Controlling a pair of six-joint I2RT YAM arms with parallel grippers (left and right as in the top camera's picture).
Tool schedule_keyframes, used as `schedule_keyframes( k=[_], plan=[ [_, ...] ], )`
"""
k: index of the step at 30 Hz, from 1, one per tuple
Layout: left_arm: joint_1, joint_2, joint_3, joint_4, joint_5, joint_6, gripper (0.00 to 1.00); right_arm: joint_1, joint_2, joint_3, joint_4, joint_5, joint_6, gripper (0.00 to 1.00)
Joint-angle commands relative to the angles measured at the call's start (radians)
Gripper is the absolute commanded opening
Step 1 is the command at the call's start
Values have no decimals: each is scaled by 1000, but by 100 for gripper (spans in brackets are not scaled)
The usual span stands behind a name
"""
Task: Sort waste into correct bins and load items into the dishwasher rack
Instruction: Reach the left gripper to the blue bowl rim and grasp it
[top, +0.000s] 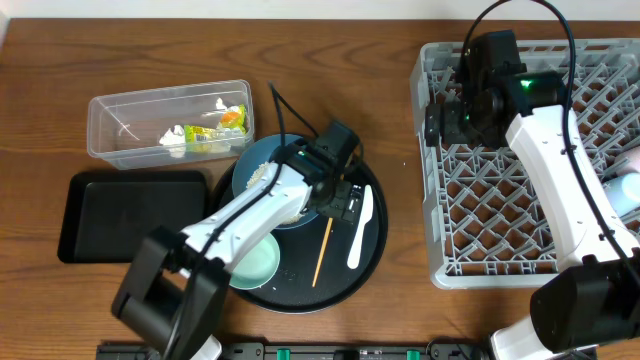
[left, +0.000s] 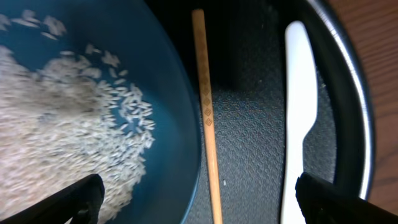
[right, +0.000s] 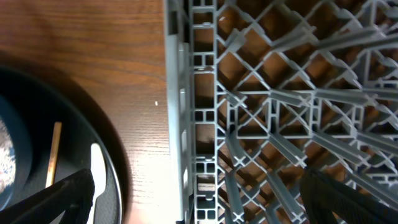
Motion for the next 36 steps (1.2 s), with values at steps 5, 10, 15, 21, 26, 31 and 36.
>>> schedule_keyframes(
  k=[5, 10, 15, 21, 26, 31, 36],
  plan=[
    [-7, 68, -4, 8, -6, 16, 92, -12, -6, 10, 0, 59, 54, 99],
    [-7, 93, -5, 9, -65, 16, 68, -12, -6, 10, 2, 59, 54, 99],
    [-7, 145, -5, 8, -77, 16, 65, -12, -6, 10, 5, 60, 54, 99],
    [-7, 155, -2, 8, -86, 16, 48, -12, -6, 10, 5, 63, 53, 99],
    [-7, 151, 16, -11, -138, 16, 33, -16, -6, 10, 5, 63, 53, 99],
    [-7, 147, 44, -49, -171, 17, 21, -21, -6, 10, 5, 63, 53, 99],
    [-7, 136, 55, -68, -171, 17, 6, -21, -6, 10, 5, 63, 53, 99]
  ],
)
